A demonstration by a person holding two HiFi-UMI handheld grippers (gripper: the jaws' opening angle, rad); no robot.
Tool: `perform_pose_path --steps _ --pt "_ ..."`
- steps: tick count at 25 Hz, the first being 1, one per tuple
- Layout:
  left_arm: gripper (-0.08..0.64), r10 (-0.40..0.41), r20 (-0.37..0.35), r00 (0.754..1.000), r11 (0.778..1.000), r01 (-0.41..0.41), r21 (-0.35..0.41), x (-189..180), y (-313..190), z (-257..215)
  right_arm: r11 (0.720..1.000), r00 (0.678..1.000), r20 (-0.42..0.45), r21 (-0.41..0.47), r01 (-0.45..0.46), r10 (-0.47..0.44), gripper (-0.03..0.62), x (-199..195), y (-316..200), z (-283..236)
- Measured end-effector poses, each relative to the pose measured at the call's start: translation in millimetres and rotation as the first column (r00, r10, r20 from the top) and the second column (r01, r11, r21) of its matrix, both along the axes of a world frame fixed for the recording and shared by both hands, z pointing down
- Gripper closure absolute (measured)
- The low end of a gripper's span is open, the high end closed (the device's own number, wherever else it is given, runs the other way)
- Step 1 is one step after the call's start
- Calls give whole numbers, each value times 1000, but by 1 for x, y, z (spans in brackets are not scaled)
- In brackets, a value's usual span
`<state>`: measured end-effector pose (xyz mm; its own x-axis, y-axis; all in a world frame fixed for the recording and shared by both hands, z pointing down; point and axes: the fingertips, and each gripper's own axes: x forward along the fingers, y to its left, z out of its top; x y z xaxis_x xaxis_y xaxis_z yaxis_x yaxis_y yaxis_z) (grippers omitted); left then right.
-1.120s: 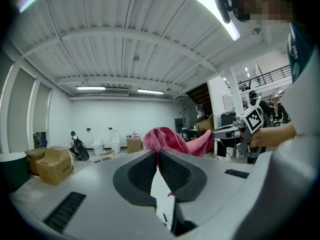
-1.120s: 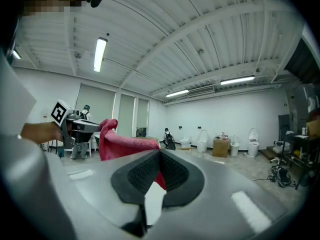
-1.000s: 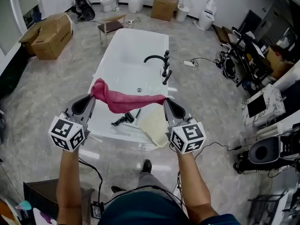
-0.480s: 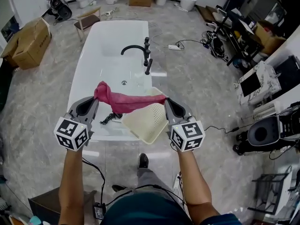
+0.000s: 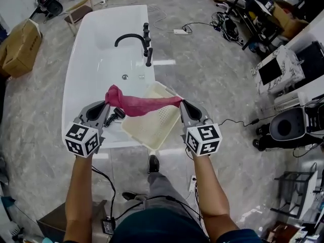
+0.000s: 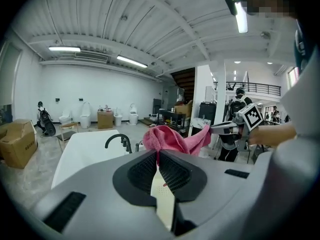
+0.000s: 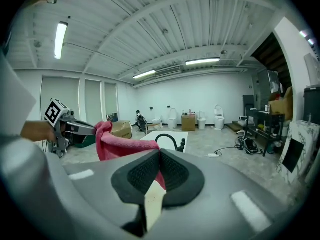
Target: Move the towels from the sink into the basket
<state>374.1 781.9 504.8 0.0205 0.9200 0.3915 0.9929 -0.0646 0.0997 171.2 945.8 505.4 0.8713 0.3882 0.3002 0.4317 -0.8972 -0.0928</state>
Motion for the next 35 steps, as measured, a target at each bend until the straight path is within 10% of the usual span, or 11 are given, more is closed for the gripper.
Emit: perform_pose_path --steps 35 --pt "540 -13 140 990 952 -30 305 -28 78 242 980 973 230 196 -46 0 578 -11 74 239"
